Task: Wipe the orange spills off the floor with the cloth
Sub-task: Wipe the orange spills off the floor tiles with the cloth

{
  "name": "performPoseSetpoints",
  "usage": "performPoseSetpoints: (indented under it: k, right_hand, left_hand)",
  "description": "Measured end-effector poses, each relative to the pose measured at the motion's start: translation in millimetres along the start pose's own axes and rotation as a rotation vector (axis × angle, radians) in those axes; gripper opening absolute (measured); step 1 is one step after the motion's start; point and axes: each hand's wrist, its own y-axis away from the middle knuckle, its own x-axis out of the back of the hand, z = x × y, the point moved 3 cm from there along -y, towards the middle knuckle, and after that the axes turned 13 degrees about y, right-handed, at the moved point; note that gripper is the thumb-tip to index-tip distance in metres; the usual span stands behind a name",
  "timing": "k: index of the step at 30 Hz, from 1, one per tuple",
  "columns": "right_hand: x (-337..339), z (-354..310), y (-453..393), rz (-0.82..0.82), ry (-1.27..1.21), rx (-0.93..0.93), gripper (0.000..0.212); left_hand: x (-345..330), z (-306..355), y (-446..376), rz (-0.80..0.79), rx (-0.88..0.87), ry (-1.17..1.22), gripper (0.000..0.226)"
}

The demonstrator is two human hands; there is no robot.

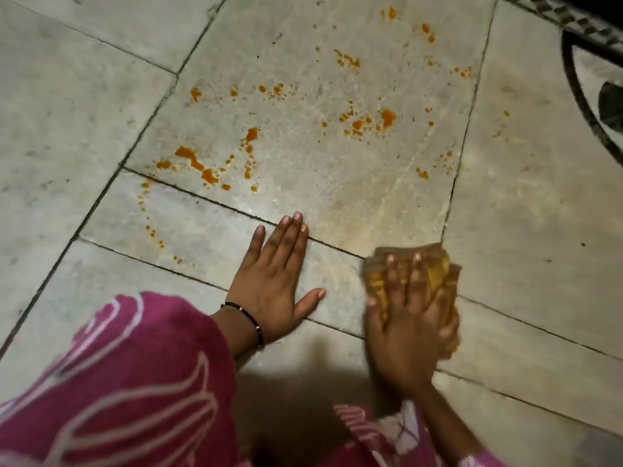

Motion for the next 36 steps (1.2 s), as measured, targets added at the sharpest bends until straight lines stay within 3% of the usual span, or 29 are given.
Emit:
performPoseSetpoints:
  k: [3, 6, 10, 12, 15, 19, 21, 23, 26, 30, 34, 36]
  right_hand:
    - [8, -37, 6, 0.072, -0.044, 0.098, 0.062]
    - [24, -37, -60, 0.052, -0.084, 0.323, 0.057]
    - [29, 8, -125, 0.019, -0.156, 0.198, 0.056]
    - [23, 22, -98, 0.047, -0.095, 0.147, 0.061]
    - [8, 9, -28, 0.148, -0.011, 0.241, 0.061]
    - [13, -76, 25, 0.230, 0.021, 0.631, 0.054]
    - [24, -129, 29, 0.249, 0.012, 0.903, 0.055]
    - [37, -170, 14, 0.233, -0.002, 1.032, 0.054]
    - [52, -184, -44, 0.151, -0.053, 0.852, 0.054]
    - [46, -129, -69, 0.201, 0.012, 0.656, 0.055]
    - [36, -127, 7, 0.229, 0.065, 0.731, 0.053]
    - [40, -161, 30, 0.189, 0.050, 0.860, 0.053]
  left_hand:
    - [0, 0, 0, -0.003, 0.009, 0.000, 0.086]
    - [1, 1, -1, 0.016, 0.009, 0.001, 0.086]
    - [10, 0, 0, 0.028, 0.034, 0.003, 0.085]
    - [24, -5, 5, 0.085, 0.064, 0.012, 0.084]
    - [43, -26, 20, 0.167, 0.153, 0.017, 0.081]
    - [61, -68, 60, 0.286, 0.312, 0.063, 0.074]
    - [69, -83, 81, 0.365, 0.411, 0.088, 0.072]
    - [75, -95, 98, 0.437, 0.506, 0.111, 0.072]
    - [68, -111, 120, 0.453, 0.625, 0.134, 0.074]
    - [56, -125, 133, 0.329, 0.651, 0.108, 0.073]
    - [67, -122, 122, 0.377, 0.638, 0.185, 0.056]
    - [65, -123, 123, 0.319, 0.604, 0.117, 0.063]
